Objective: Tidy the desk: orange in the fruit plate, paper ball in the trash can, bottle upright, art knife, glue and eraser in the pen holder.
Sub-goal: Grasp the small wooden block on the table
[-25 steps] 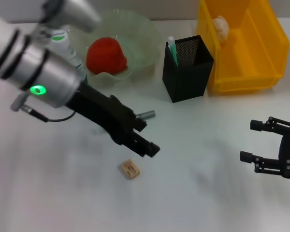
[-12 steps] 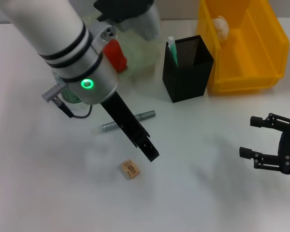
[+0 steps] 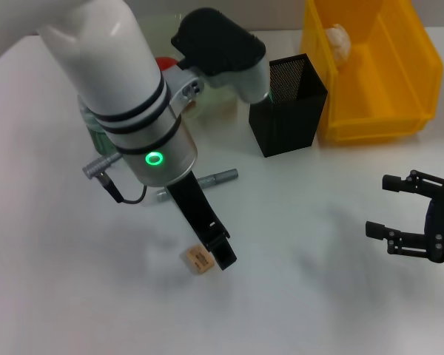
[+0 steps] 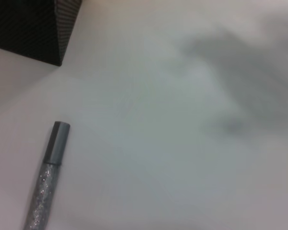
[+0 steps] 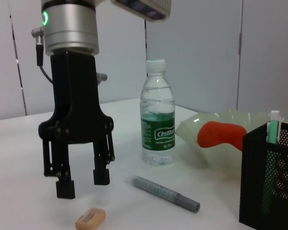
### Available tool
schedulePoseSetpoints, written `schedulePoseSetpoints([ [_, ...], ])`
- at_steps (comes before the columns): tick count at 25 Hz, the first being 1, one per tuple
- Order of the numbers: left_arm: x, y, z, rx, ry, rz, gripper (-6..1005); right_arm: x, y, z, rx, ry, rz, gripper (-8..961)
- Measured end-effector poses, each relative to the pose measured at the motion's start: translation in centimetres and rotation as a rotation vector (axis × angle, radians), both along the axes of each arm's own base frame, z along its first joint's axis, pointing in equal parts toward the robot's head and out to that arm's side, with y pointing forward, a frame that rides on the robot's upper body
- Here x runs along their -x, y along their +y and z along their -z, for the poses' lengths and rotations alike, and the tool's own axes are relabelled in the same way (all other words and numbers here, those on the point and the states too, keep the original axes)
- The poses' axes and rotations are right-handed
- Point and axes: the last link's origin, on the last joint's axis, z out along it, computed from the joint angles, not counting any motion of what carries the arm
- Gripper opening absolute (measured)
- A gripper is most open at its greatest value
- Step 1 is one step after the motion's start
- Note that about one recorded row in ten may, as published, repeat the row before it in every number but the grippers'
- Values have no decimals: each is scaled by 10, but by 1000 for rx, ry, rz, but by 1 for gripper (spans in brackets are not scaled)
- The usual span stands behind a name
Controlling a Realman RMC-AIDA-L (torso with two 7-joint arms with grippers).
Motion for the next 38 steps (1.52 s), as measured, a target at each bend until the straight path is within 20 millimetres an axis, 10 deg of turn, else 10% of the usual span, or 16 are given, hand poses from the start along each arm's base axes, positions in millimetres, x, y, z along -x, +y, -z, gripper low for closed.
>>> schedulePoseSetpoints([
  [38,29,-4,27,-14,67,67,678,3,5,0,7,7,9,807],
])
